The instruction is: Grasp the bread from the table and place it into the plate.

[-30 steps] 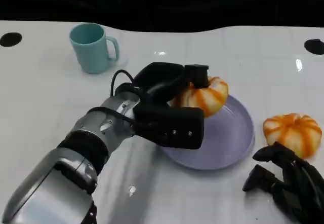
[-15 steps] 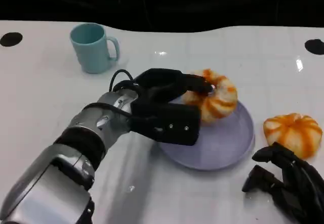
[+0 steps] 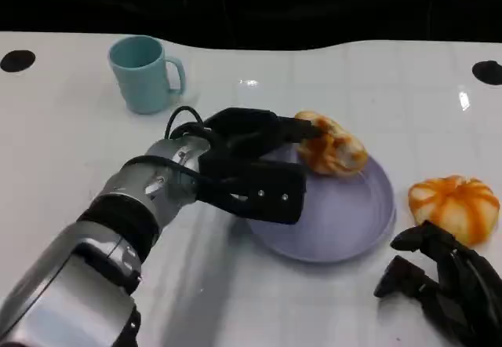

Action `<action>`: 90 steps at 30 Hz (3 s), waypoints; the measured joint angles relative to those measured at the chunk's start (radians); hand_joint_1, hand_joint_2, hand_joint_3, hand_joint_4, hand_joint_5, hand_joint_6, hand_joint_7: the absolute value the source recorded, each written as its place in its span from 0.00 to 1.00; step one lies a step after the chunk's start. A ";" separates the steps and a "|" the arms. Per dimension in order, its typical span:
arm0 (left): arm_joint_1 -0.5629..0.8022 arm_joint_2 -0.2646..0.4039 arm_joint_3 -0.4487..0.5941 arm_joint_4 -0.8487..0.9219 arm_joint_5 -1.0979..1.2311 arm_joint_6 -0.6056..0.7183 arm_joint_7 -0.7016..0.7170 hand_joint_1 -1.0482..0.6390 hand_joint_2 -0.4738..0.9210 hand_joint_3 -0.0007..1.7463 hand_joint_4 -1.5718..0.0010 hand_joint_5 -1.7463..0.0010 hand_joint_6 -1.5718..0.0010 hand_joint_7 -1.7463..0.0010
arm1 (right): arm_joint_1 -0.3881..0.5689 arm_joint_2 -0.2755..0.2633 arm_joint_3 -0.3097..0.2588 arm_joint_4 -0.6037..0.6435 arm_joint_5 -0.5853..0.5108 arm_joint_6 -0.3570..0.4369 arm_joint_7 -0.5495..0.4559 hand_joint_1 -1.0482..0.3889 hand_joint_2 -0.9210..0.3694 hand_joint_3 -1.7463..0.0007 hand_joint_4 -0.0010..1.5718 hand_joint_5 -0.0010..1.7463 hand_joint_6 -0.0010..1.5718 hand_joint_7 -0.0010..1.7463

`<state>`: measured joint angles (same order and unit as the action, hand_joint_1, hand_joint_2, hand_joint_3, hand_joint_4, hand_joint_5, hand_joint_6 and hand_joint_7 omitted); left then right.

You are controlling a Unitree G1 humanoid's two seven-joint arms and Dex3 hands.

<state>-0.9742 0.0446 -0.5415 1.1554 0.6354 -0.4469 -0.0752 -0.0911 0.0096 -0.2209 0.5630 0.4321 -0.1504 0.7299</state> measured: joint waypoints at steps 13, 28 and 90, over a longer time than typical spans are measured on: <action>0.035 0.029 0.030 -0.039 -0.008 -0.116 0.199 0.18 1.00 0.23 0.69 0.10 0.65 0.26 | 0.000 0.001 0.001 0.002 -0.004 -0.009 0.003 0.37 0.00 0.87 0.44 0.84 0.40 0.66; 0.211 0.065 0.188 -0.091 -0.263 -0.499 0.298 0.26 1.00 0.22 0.47 0.00 0.61 0.00 | 0.010 0.006 0.002 -0.025 -0.002 0.018 -0.019 0.35 0.00 0.88 0.42 0.86 0.39 0.69; 1.027 -0.062 0.654 -1.080 -1.387 0.777 -0.522 0.30 1.00 0.22 0.49 0.00 0.55 0.11 | 0.050 0.003 0.006 -0.075 -0.005 0.042 -0.028 0.36 0.00 0.86 0.44 0.85 0.40 0.64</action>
<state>0.0524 -0.0177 0.1121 0.0755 -0.7513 0.3298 -0.5969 -0.0410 0.0122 -0.2145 0.4882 0.4270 -0.1080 0.7023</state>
